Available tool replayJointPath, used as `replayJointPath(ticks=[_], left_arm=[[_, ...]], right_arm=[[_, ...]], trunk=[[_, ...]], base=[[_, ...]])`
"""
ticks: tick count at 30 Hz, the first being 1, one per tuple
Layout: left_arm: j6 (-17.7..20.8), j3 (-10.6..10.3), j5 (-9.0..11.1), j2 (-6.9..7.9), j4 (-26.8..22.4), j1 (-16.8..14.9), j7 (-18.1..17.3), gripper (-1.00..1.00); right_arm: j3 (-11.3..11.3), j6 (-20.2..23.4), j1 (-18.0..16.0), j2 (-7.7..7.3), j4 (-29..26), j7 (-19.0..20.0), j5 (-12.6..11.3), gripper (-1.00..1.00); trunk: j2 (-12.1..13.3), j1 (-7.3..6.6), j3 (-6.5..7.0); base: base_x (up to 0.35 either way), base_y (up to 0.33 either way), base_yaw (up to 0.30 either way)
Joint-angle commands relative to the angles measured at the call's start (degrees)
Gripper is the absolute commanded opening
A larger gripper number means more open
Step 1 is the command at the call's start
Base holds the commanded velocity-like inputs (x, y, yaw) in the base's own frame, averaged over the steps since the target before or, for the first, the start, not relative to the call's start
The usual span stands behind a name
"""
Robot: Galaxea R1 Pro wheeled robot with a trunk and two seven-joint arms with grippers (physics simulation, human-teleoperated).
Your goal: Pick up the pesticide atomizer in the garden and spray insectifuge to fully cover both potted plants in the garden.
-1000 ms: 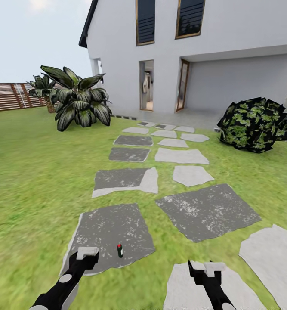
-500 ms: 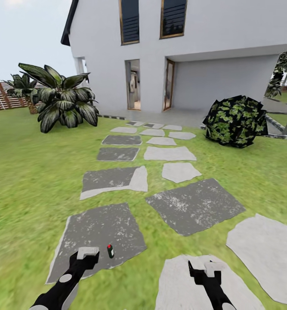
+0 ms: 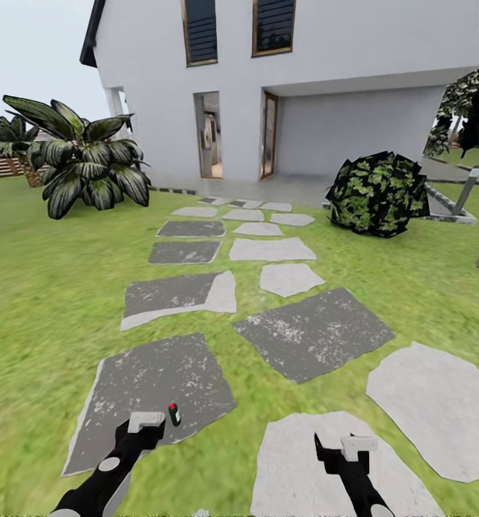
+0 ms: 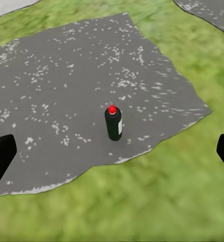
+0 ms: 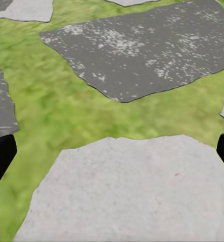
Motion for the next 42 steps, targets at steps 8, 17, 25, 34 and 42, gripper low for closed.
replayJointPath(ticks=[8, 17, 25, 34, 42], left_arm=[[-0.2, 0.0, -0.1, 0.0, 0.0, 0.0, 0.1, 1.0], [-0.2, 0.0, -0.1, 0.0, 0.0, 0.0, 0.2, 1.0], [-0.2, 0.0, -0.1, 0.0, 0.0, 0.0, 0.1, 1.0], [-0.2, 0.0, -0.1, 0.04, 0.0, 0.0, 0.1, 1.0], [-0.2, 0.0, -0.1, 0.04, 0.0, 0.0, 0.1, 1.0]], right_arm=[[0.2, -0.2, -0.1, 0.0, -0.1, 0.1, 0.1, 1.0], [0.2, -0.2, 0.0, 0.0, -0.1, 0.1, 0.1, 1.0], [0.3, -0.3, 0.0, 0.0, 0.1, 0.1, 0.1, 1.0], [0.4, -0.3, 0.0, 0.04, 0.1, 0.1, 0.1, 1.0], [0.3, -0.3, 0.0, 0.09, 0.2, 0.0, 0.1, 1.0]], trunk=[[-3.2, 1.75, -1.6], [-6.9, 3.73, -3.22], [-10.1, 5.49, -4.66], [-13.7, 7.46, -6.27], [-16.9, 9.22, -8.05]], base=[[0.0, 0.0, -0.001], [0.0, 0.0, 0.0], [0.0, 0.0, 0.0], [0.0, 0.0, 0.0], [0.0, 0.0, 0.0]])
